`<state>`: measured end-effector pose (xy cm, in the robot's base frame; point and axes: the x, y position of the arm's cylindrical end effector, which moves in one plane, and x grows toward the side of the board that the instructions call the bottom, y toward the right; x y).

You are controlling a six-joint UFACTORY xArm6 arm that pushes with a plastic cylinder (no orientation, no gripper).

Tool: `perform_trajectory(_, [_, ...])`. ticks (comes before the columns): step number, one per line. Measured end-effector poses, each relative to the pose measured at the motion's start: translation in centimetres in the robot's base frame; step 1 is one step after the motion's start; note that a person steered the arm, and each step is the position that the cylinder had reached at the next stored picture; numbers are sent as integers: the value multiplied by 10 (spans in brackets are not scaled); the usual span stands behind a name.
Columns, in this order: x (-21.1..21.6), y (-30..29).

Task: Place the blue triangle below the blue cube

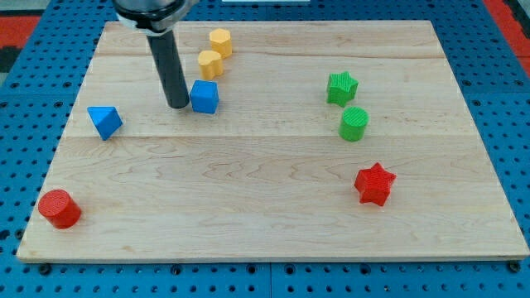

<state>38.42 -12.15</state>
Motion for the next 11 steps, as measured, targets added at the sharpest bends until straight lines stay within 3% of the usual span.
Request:
perform_trajectory(1, [28,1])
perform_trajectory(2, [78,-38])
perform_trajectory(3, [91,-125])
perform_trajectory(4, [54,-175])
perform_trajectory(5, [25,-134])
perform_trajectory(6, [28,-51])
perform_trajectory(8, [81,-73])
perform_trajectory(9, [97,-48])
perform_trajectory(11, [97,-13])
